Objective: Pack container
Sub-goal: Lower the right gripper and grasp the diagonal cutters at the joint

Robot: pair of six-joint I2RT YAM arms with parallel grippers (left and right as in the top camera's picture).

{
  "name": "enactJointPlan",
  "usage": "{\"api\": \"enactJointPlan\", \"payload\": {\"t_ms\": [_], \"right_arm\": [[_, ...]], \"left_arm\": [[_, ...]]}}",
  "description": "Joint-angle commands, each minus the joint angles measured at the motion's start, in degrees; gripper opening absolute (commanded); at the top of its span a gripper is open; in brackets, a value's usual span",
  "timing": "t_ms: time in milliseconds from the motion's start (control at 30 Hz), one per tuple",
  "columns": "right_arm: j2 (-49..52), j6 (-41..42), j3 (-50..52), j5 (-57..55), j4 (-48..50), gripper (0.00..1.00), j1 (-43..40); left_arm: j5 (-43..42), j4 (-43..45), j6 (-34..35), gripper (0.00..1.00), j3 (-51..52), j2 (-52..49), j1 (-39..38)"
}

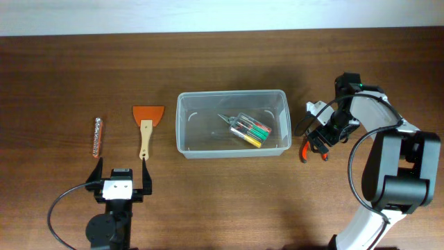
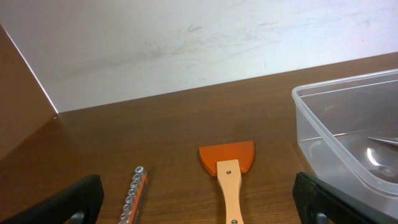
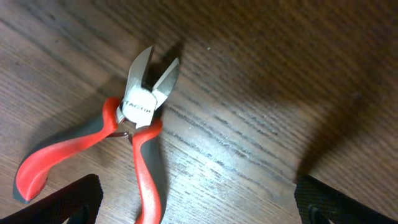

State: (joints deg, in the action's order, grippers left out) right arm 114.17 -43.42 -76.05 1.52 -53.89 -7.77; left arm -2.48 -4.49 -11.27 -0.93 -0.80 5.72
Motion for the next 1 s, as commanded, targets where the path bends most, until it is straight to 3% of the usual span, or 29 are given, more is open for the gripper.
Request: {"api": "enactJointPlan", "payload": {"t_ms": [0, 967], "right_arm": [[0.66, 0.63, 0.96, 0.37, 0.24, 0.99, 0.26], [0.66, 1.90, 4.37, -2.47, 3.34, 0.99, 1.46]], "left_arm": [[0.39, 0.00, 0.50, 0.99, 0.42, 0.35, 0.31], [0.39, 0.00, 0.50, 0.99, 0.42, 0.35, 0.31]]}}
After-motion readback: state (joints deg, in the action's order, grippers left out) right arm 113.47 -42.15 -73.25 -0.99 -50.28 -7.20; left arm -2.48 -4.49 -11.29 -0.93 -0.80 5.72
